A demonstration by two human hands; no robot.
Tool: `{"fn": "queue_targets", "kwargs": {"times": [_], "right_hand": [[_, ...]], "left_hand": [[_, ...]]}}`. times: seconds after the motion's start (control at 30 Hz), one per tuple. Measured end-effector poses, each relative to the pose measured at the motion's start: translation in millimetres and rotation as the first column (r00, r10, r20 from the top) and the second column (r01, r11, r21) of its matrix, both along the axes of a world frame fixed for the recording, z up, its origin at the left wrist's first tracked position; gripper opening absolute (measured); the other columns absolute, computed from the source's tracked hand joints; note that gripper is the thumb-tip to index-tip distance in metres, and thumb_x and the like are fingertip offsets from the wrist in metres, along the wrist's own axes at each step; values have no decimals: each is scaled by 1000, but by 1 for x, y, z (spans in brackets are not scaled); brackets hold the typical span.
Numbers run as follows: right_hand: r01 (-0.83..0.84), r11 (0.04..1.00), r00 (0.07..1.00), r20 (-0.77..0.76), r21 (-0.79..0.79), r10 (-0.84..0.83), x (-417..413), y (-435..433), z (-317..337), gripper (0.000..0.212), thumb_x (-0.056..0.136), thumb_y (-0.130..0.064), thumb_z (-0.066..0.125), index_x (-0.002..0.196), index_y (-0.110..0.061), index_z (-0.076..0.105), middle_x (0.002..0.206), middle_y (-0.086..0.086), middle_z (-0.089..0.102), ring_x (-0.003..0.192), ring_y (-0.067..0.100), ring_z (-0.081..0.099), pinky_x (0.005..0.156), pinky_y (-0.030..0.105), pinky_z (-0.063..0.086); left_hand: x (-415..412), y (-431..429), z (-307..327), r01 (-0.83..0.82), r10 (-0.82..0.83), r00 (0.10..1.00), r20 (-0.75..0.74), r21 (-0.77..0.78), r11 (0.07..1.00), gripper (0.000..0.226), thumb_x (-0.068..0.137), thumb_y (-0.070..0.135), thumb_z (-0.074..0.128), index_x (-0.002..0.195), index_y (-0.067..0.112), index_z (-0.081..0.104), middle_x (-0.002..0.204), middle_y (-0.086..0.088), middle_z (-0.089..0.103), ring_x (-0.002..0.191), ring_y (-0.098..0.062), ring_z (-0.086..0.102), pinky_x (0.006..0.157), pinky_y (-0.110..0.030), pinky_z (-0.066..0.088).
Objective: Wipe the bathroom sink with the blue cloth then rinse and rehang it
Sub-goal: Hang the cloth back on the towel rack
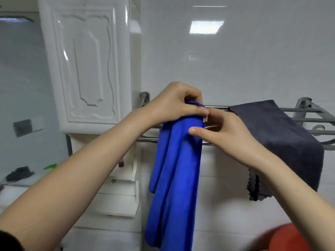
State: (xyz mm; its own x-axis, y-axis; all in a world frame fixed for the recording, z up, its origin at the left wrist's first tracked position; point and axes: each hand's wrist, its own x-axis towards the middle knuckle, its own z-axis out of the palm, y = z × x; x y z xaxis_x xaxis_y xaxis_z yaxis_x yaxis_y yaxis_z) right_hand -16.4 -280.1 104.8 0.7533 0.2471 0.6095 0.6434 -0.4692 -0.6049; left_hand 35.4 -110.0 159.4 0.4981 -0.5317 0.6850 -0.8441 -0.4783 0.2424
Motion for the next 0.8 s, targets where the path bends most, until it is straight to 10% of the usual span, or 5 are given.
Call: {"fn": "queue_targets", "kwargs": {"times": [0.2,0.3,0.57,0.8], "right_hand": [[-182,923,981,-7,338,196,39,21,3,29,94,-24,61,86,4,65,79,24,61,68,29,47,69,38,38],[-165,886,985,28,433,170,47,21,16,22,97,-18,55,79,-8,62,68,4,56,67,19,47,61,30,38],[-77,904,988,156,420,11,57,-6,48,37,94,-26,56,77,7,51,64,0,35,64,17,33,56,30,24],[203,943,946,197,262,-258,52,-52,30,48,92,-30,60,68,7,42,62,7,34,60,14,31,53,29,24]], "left_hand": [[5,10,-8,15,-70,970,-234,-233,972,20,93,32,65,85,18,54,56,9,61,52,1,47,54,-15,37],[7,18,-31,53,-141,919,-368,-238,970,27,84,34,73,104,19,61,87,9,70,79,-3,64,72,-18,49],[-2,30,-61,-5,-19,954,-299,-80,997,16,87,15,72,96,28,72,92,13,75,79,-3,63,68,-17,47],[5,59,-47,-176,98,957,-273,-276,945,9,92,11,65,89,20,68,75,6,66,66,-1,61,65,-13,48]]}}
